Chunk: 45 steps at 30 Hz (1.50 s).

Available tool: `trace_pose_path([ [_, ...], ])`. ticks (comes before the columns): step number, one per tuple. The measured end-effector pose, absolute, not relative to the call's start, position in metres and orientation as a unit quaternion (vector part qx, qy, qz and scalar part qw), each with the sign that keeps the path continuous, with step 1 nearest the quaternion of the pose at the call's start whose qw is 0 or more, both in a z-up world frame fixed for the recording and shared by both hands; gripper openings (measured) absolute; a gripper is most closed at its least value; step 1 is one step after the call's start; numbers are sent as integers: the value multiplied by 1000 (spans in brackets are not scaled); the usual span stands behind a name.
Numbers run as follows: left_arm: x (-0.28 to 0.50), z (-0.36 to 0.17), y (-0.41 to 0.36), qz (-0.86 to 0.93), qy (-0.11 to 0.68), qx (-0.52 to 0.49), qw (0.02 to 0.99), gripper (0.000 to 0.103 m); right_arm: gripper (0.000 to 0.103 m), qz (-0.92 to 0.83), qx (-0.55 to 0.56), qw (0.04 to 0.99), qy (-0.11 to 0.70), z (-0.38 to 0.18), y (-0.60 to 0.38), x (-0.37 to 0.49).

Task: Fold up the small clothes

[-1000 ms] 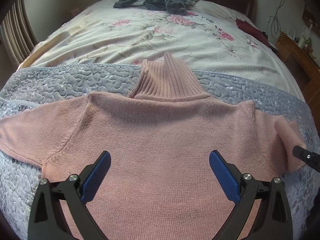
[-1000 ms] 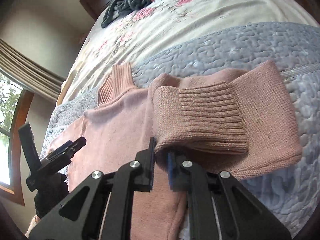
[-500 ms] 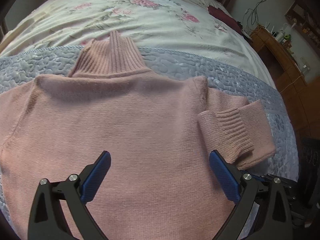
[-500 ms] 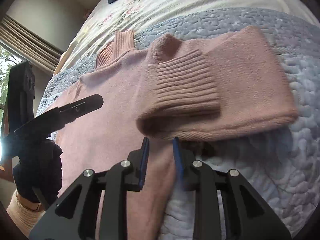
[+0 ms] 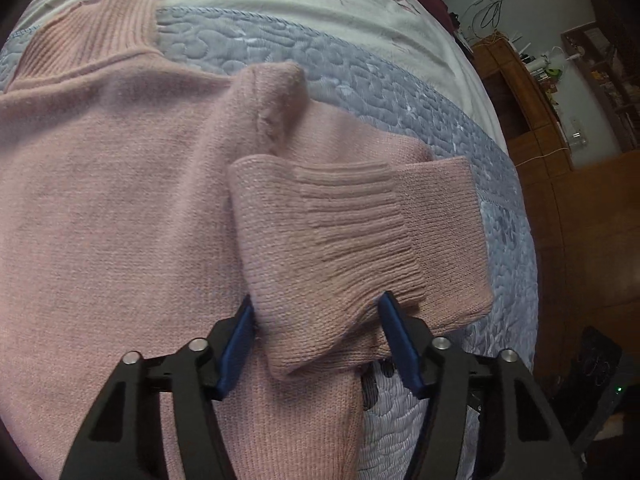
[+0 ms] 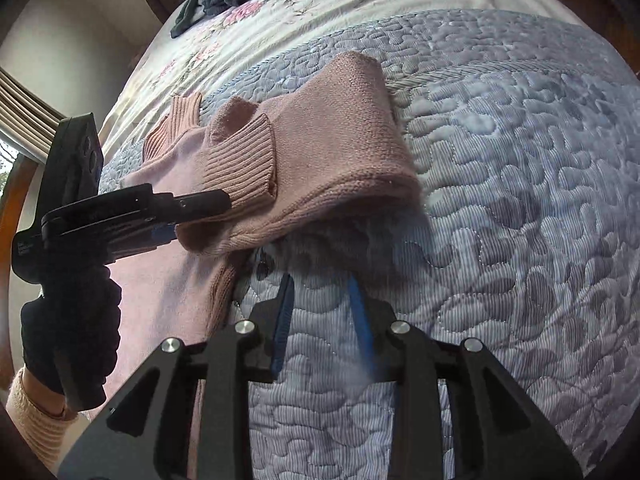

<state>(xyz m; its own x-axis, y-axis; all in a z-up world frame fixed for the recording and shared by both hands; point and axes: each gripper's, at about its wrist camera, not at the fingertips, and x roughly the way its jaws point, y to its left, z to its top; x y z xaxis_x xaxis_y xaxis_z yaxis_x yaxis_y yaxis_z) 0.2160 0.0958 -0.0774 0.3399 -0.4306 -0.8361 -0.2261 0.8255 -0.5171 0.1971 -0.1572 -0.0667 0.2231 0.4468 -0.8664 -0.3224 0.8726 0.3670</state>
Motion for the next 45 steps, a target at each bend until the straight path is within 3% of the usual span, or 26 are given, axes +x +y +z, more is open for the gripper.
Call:
trace_pose_path([
  [1, 216, -77, 96, -63, 569, -286, 768, 40, 30, 245, 55, 781, 572, -67, -156, 197],
  [3, 215, -75, 102, -61, 564, -295, 769, 27, 30, 243, 55, 782, 572, -66, -156, 196],
  [6, 210, -68, 117, -64, 551, -308, 773, 17, 30, 237, 60, 783, 572, -63, -156, 199],
  [14, 171, -30, 182, -56, 495, -301, 813, 16, 38, 235, 77, 788, 563, -45, -157, 204],
  [21, 142, -24, 254, -9, 479, -296, 827, 16, 57, 241, 128, 769, 578, -51, -134, 220],
  [32, 117, -50, 338, 45, 484, -318, 814, 17, 63, 269, 161, 729, 609, -72, -77, 247],
  [33, 117, -55, 339, 44, 487, -318, 812, 17, 62, 265, 160, 726, 614, -76, -72, 248],
  [35, 116, -64, 341, 44, 494, -315, 810, 18, 48, 259, 151, 722, 624, -84, -65, 249],
  [36, 116, -67, 341, 47, 497, -310, 809, 19, 33, 254, 139, 720, 631, -88, -62, 248],
  [37, 116, -70, 343, 50, 501, -307, 808, 21, 25, 240, 120, 723, 637, -92, -59, 247],
  [40, 109, -70, 353, 75, 499, -296, 811, 24, 19, 230, 111, 727, 637, -95, -57, 245],
  [45, 94, -49, 368, 116, 482, -257, 830, 35, 23, 222, 86, 737, 633, -88, -55, 241],
])
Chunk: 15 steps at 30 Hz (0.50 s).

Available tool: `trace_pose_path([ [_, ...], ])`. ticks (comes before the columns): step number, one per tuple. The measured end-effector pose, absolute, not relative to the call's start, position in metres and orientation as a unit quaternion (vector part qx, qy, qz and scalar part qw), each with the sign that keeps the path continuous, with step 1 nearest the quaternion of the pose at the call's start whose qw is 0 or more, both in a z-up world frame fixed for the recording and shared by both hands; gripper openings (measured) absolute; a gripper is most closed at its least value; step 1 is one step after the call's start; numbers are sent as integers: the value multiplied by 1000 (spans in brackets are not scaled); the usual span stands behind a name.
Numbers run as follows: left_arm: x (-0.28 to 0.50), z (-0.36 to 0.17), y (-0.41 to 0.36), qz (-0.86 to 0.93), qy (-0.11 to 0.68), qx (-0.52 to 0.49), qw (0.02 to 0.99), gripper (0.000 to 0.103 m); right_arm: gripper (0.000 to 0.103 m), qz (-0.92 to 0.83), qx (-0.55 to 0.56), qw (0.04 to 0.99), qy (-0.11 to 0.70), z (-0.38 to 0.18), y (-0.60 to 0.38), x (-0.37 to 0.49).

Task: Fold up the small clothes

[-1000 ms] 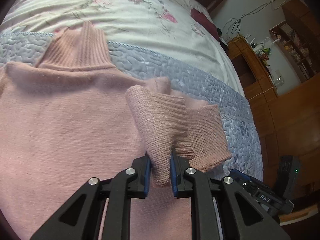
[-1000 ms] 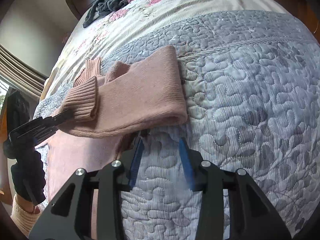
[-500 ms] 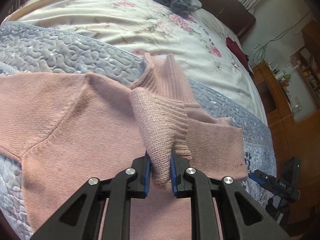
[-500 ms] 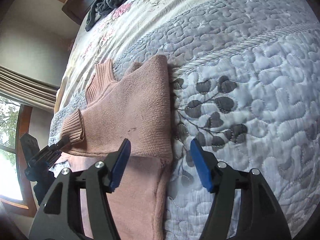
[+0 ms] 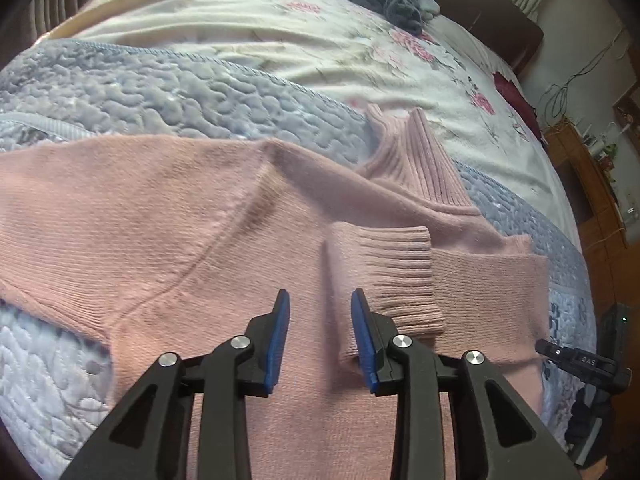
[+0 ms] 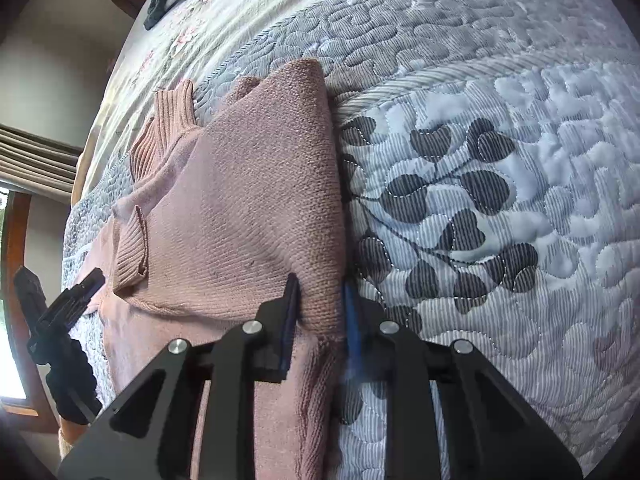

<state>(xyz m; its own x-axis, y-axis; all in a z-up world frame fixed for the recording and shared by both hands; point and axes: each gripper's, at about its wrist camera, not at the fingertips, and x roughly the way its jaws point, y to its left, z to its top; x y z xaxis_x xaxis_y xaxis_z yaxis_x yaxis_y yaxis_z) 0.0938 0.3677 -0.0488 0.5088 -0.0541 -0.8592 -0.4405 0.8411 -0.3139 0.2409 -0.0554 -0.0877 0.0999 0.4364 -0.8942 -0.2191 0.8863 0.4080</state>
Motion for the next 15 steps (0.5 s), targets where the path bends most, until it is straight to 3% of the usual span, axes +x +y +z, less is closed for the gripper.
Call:
trace_pose_path([
  [4, 104, -28, 336, 104, 482, -167, 854, 54, 27, 197, 36, 779, 595, -60, -49, 230],
  [9, 132, -29, 274, 58, 504, -93, 857, 71, 29, 232, 35, 779, 581, -42, -38, 220],
  [15, 167, -69, 241, 71, 558, -67, 824, 71, 33, 259, 13, 757, 600, -57, -13, 215],
])
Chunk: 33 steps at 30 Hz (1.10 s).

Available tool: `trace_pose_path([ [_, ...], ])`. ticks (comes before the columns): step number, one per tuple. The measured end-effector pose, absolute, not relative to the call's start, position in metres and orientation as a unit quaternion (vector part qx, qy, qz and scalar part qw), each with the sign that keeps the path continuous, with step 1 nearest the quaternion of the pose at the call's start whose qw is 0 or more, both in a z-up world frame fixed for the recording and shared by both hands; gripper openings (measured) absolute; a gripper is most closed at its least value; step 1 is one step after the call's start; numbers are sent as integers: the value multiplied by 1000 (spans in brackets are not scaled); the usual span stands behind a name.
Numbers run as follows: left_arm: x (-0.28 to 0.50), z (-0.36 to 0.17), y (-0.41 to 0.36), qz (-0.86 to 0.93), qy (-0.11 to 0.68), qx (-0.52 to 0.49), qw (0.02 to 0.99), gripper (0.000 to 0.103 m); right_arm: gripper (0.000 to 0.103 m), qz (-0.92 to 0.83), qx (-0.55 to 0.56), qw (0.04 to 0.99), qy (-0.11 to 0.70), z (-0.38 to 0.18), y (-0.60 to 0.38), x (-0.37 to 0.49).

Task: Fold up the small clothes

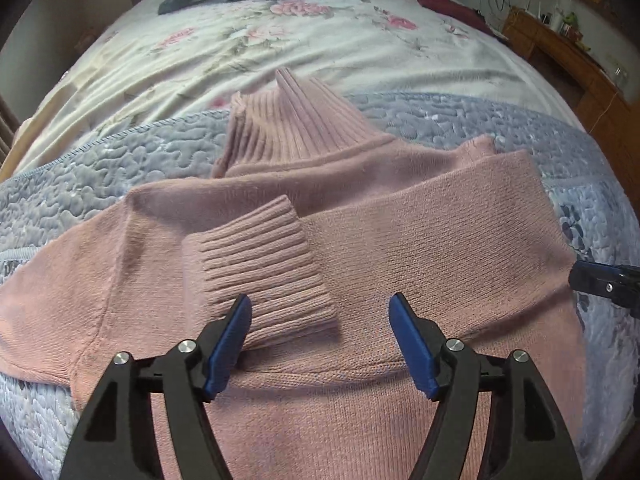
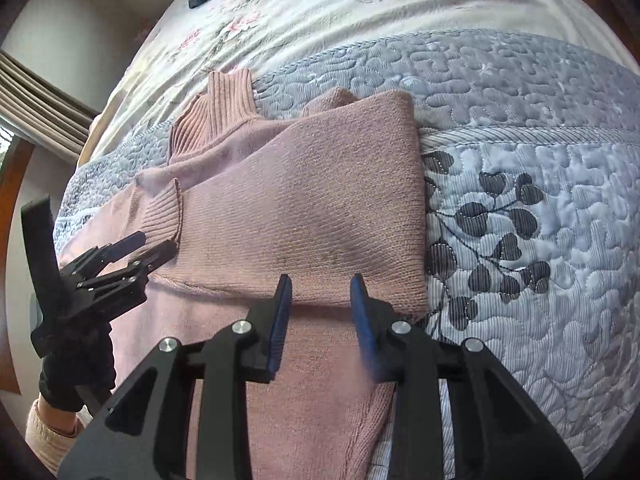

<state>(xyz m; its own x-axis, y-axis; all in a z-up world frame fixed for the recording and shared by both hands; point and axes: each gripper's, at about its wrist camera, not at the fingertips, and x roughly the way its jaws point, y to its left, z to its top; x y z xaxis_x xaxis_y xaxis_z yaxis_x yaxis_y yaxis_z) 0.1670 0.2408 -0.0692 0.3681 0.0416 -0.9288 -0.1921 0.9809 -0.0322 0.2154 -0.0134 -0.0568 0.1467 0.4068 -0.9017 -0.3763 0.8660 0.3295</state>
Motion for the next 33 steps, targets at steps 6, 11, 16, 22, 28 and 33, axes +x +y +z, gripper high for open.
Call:
trace_pose_path([
  [6, 162, -83, 255, 80, 550, -72, 828, 33, 36, 260, 37, 741, 618, -83, -16, 219],
  [11, 141, -61, 286, 63, 517, -148, 841, 11, 36, 265, 61, 735, 621, -83, -28, 219],
  [16, 111, -33, 320, 72, 486, -164, 856, 11, 37, 262, 39, 743, 615, -75, -25, 215],
  [22, 85, -18, 377, 125, 478, -153, 855, 16, 38, 256, 18, 747, 614, -76, -13, 214],
  [28, 68, -23, 418, 182, 488, -130, 844, 40, 40, 253, 21, 747, 614, -74, -3, 216],
  [33, 77, -26, 394, 127, 483, -147, 854, 48, 40, 268, 31, 745, 610, -67, 16, 217],
])
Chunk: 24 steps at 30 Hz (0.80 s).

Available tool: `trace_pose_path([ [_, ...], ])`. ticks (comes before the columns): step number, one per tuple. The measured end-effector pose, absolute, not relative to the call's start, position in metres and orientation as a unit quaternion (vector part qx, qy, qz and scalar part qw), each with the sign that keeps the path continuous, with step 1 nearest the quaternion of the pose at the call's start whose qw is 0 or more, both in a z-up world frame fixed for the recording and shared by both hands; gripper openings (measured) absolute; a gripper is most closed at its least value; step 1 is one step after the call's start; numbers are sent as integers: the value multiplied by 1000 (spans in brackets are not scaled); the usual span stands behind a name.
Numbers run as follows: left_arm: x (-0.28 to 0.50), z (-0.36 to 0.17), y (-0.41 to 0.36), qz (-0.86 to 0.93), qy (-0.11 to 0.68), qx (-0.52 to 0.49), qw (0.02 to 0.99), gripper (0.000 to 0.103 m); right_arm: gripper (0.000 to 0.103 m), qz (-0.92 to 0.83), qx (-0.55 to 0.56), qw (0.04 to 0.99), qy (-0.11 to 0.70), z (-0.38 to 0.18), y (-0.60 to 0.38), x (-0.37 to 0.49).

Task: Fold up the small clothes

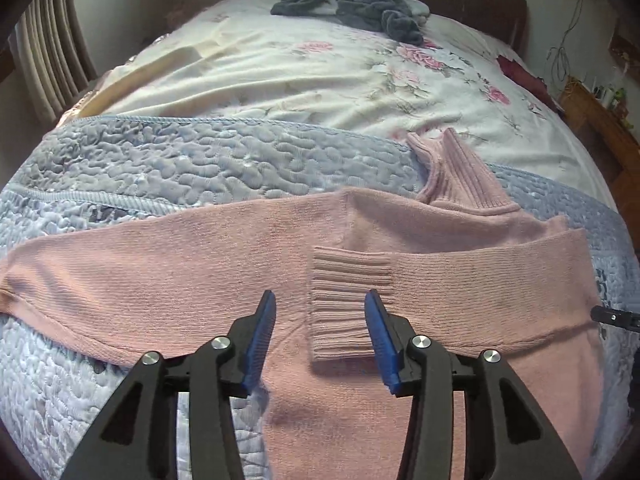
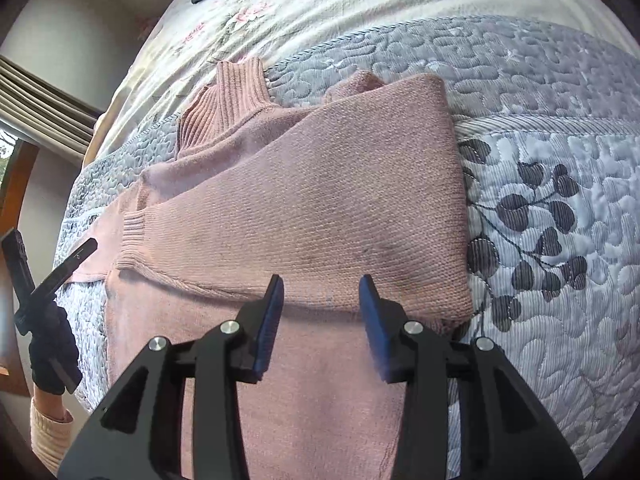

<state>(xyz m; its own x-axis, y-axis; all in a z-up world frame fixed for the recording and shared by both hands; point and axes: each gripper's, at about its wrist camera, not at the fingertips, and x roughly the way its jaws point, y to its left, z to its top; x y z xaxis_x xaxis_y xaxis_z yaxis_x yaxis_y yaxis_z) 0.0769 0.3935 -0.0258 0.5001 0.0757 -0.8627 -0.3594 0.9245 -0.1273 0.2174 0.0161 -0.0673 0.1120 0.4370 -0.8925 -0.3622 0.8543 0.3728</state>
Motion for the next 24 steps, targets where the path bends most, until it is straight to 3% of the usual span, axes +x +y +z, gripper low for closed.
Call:
trace_pose_path([
  [10, 104, -90, 372, 92, 541, -172, 818, 49, 41, 255, 13, 734, 629, -96, 31, 221],
  [20, 96, -78, 381, 90, 523, -203, 823, 51, 41, 232, 7, 741, 630, -84, 41, 215],
  [24, 57, -51, 412, 111, 490, -220, 836, 56, 49, 260, -16, 751, 607, -54, 62, 191],
])
